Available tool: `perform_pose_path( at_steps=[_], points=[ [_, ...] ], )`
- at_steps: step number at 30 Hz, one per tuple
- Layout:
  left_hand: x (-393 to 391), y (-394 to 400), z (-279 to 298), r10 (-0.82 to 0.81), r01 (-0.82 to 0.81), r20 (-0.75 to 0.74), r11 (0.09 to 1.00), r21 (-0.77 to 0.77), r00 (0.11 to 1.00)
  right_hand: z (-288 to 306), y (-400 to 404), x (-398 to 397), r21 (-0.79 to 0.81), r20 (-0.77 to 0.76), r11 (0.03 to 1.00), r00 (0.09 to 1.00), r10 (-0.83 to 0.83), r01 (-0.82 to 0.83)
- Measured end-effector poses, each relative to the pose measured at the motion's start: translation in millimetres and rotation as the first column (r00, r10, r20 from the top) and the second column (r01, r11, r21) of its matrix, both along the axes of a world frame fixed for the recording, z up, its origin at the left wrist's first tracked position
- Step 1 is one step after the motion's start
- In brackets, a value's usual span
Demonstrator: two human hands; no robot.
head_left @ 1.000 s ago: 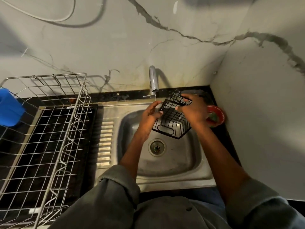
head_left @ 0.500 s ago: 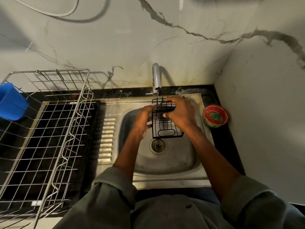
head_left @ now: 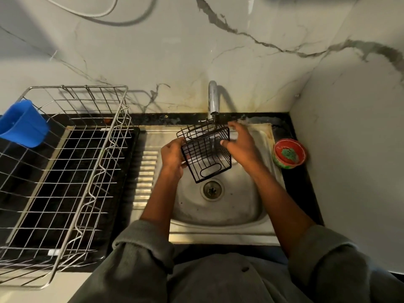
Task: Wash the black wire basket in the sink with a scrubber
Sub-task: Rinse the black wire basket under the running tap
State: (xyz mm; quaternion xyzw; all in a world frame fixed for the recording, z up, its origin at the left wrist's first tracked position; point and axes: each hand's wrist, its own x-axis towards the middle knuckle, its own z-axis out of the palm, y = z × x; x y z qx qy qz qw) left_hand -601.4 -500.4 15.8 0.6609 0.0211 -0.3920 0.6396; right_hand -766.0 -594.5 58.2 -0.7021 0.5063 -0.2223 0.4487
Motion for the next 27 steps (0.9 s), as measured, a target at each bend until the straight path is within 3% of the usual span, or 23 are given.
perform_pose_path(
  at_steps=[5,9,14,17,23,27],
  points=[
    [3,3,6,0.081,-0.082,-0.019,0.995,-0.056,0.997,-4,8,4,0.315,0.229,0.948,0.973,-0.031,-0.044],
    [4,5,9,0.035,-0.033,0.073,0.999,-0.027,0.997,-3,4,7,0.408,0.256,0.913,0.960,-0.112,-0.003],
    [-2,-4,6,-0.075,0.074,0.054,0.997,0.017,0.996,-4,-5,-7,0.450,0.142,0.892,0.985,-0.103,0.029],
    [-7,-18,11,-0.142,0.140,0.036,0.989,0.045,0.989,-5,-13,-14,0.378,0.054,0.925,0.996,-0.077,0.051],
    [-16,-44,12,-0.304,0.298,0.034,0.947,0.119,0.952,-12,-31,-39,0.188,0.020,0.960,0.977,-0.214,0.206],
    [-29,-56,14,-0.370,0.367,0.032,0.928,0.062,0.929,-15,-34,-53,0.277,0.079,0.921,0.948,-0.307,0.275]
  ],
)
